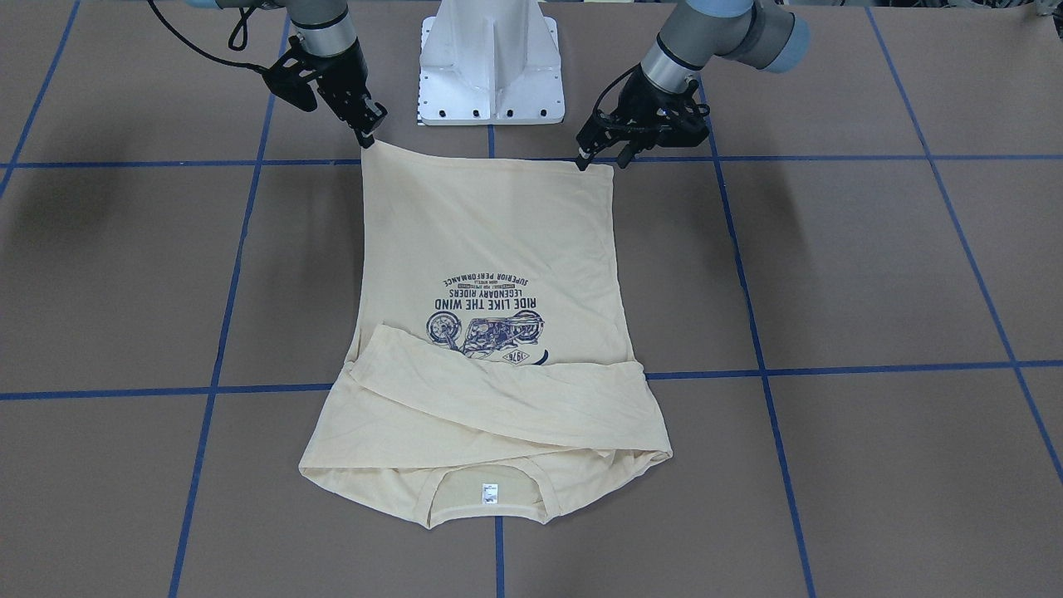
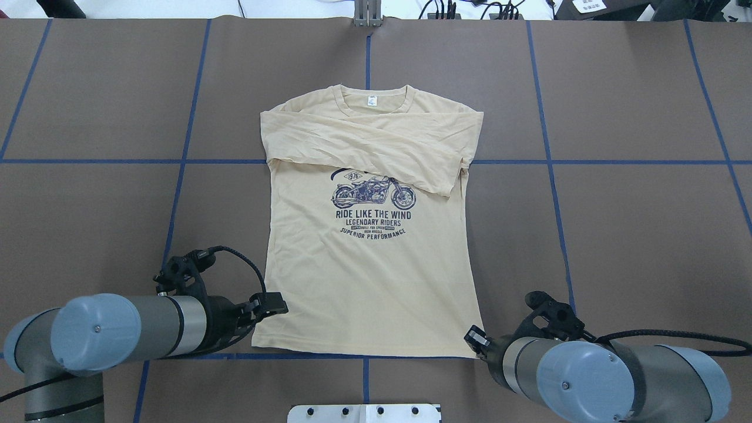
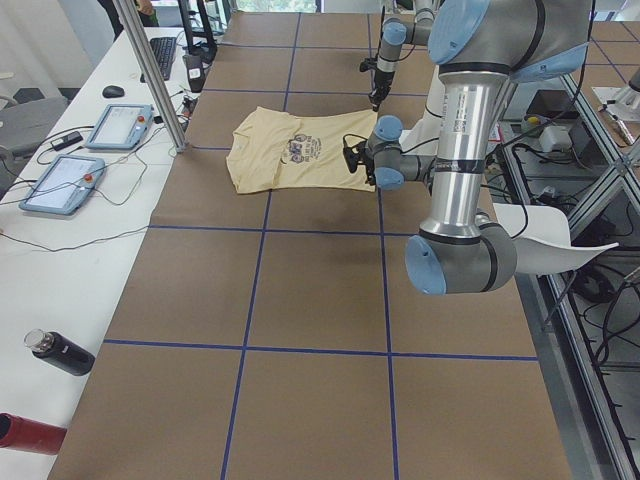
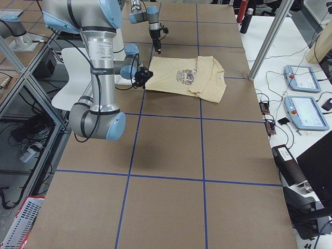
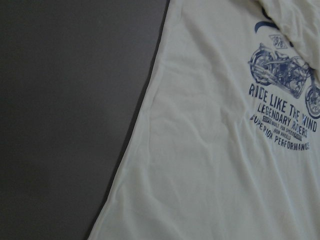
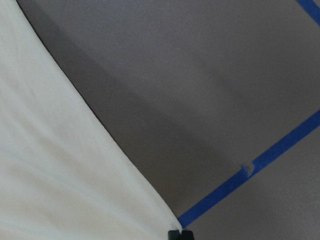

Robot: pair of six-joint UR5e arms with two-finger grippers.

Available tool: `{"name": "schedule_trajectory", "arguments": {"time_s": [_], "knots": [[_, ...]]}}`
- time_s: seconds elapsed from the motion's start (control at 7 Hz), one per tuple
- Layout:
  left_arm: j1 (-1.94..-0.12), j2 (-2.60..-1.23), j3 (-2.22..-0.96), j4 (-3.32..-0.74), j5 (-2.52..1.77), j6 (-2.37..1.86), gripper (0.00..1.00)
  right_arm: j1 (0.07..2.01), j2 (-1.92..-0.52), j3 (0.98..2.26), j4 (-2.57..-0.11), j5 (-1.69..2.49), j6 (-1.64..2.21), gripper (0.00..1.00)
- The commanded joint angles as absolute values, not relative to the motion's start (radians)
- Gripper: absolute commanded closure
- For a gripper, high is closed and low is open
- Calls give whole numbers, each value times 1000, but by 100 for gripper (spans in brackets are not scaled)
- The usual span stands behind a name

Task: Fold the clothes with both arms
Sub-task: 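Grasp the hem corners nearest the robot with both grippers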

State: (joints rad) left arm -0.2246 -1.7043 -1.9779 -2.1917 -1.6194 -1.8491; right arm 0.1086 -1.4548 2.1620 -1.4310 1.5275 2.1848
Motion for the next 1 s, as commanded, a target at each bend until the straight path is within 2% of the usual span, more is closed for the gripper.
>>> {"name": "schedule_trajectory", "arguments": {"time_s": [0.0,0.29,0.86], "knots": [[-164,-1701,-1974,-2108,-1577,-1867,22,107,-1454,2164,-1431,1535,2183,100],[-160,-1703,-1983,-2045,-1574,-1867,40,106,-1454,2164,-1431,1536,2183,100],[-170,-1704,-1980,-2045,-1572,-1861,41,104,-1456,2161,-1431,1534,2184,100]]}}
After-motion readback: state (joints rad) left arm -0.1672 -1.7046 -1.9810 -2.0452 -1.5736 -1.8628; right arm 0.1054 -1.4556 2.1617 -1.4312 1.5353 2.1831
